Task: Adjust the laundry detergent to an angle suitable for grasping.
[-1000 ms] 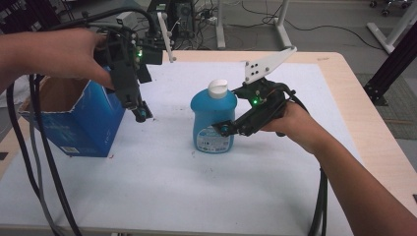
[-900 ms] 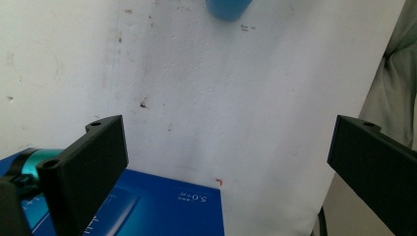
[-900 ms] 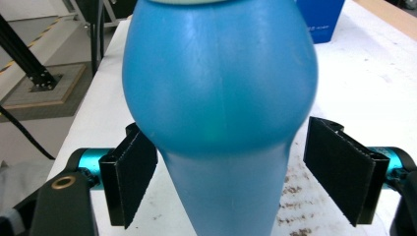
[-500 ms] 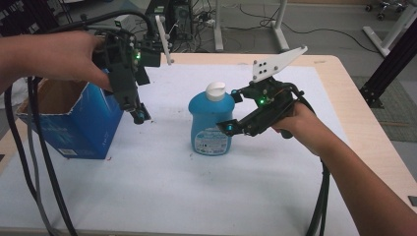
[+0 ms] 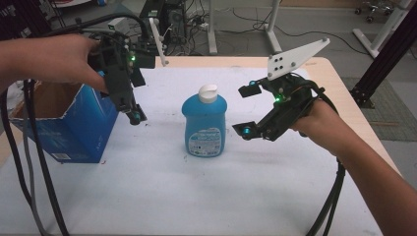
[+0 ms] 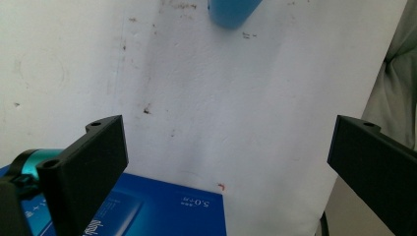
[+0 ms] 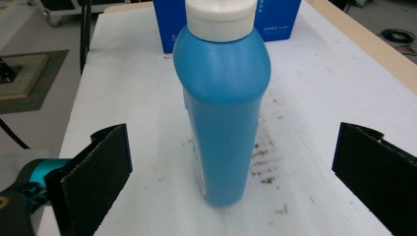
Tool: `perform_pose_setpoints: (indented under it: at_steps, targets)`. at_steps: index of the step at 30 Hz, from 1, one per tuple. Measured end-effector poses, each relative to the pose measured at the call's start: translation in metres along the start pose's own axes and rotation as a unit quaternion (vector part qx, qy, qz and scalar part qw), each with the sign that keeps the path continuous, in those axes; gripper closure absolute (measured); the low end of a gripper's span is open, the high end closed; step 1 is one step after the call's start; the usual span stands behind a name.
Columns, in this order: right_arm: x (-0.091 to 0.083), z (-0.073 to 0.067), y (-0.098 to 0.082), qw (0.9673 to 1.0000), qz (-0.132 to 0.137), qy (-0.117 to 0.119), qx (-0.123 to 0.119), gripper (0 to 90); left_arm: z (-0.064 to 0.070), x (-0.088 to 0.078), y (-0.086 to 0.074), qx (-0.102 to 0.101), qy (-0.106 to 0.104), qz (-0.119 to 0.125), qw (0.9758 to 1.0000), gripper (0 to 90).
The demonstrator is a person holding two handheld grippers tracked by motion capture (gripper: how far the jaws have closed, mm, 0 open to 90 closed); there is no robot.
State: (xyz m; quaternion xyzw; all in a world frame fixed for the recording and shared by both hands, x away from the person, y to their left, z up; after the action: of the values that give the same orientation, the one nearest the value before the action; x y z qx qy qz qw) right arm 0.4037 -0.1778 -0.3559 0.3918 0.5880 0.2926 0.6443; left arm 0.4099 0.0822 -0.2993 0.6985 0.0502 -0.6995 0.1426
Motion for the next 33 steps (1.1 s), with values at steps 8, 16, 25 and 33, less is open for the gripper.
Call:
perform_pose_setpoints:
  at_steps: [8, 16, 25, 33]
  targets:
    - [-0.029, -0.010, -0.002, 0.9974, -0.067, -0.017, 0.021, 0.7, -0.003, -0.001, 0.006, 0.003, 0.000, 0.004, 1.0000, 1.7]
    - [-0.053, -0.019, -0.012, 0.9854, -0.156, -0.026, 0.063, 0.7, -0.003, -0.001, 0.012, 0.005, -0.001, 0.008, 0.9999, 1.7]
    - [-0.076, -0.025, -0.010, 0.9714, -0.220, -0.031, 0.084, 0.8, -0.008, -0.005, 0.018, 0.011, 0.001, 0.013, 0.9999, 1.7]
    - [-0.083, -0.030, -0.007, 0.9635, -0.252, -0.034, 0.084, 0.9, -0.018, -0.012, 0.028, 0.015, 0.011, 0.019, 0.9996, 1.7]
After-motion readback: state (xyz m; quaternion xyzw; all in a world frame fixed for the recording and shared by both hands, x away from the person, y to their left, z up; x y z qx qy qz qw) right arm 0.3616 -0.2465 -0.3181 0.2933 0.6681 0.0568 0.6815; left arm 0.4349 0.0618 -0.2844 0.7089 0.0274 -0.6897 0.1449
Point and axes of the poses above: each handheld gripper's, and its own axes: x roughly forward along the jaws, y roughly out of its top, z roughly to its right, the point moved 4 cm from there along x, roughly forward along the jaws, and after that the axes turned 1 degree about -x, right-handed, at the moved point
